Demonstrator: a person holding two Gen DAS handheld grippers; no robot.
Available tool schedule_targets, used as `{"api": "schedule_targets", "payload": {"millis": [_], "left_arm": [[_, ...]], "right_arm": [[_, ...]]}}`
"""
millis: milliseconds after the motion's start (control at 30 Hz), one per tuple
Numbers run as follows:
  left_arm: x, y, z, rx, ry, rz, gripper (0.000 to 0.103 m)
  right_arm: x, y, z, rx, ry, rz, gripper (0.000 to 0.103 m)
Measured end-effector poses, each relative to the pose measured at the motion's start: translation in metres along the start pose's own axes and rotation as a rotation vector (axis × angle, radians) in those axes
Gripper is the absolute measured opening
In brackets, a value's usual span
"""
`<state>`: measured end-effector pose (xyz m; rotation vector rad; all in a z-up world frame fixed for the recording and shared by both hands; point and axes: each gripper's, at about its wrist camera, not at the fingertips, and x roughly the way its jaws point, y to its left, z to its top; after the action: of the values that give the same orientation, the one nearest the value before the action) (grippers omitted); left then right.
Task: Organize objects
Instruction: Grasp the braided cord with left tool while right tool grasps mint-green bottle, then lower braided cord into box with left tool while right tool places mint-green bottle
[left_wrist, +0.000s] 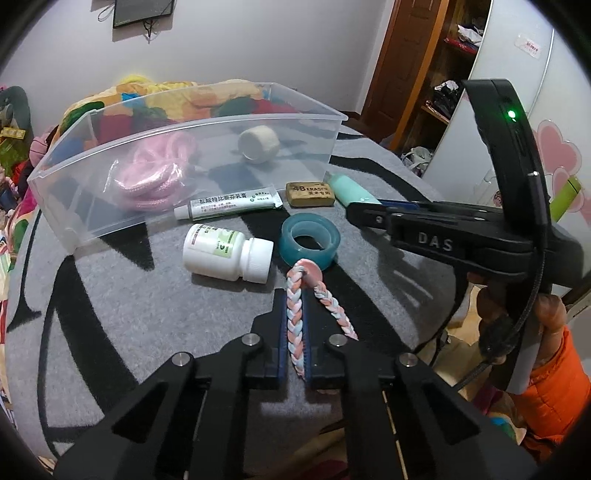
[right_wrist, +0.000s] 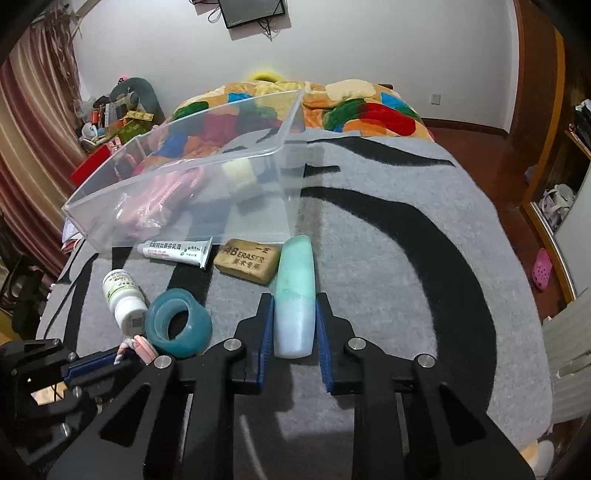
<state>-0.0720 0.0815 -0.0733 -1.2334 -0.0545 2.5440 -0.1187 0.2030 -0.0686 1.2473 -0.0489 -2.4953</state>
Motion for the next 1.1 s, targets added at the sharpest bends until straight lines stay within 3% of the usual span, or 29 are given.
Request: {"api": "schedule_targets", "payload": {"millis": [467, 733, 1100], "left_arm": [[-0.055, 0.026, 0.014, -0.079, -0.143, 0.022, 0.005], [-0.082, 0.043, 0.043, -0.085, -0.24, 0.066, 0.005], [-0.095, 0.075, 0.091, -0.083, -0.31, 0.165, 0.005]], "right_arm": [[-0.043, 0.016, -0.003, -0.04, -0.092, 0.034, 0.019], [-0.075, 0.039, 0.024, -0.103, -0.192, 0.065, 0.019], [-0.073, 0.06, 0.07, -0.146, -0.259, 0.067, 0.019]]}}
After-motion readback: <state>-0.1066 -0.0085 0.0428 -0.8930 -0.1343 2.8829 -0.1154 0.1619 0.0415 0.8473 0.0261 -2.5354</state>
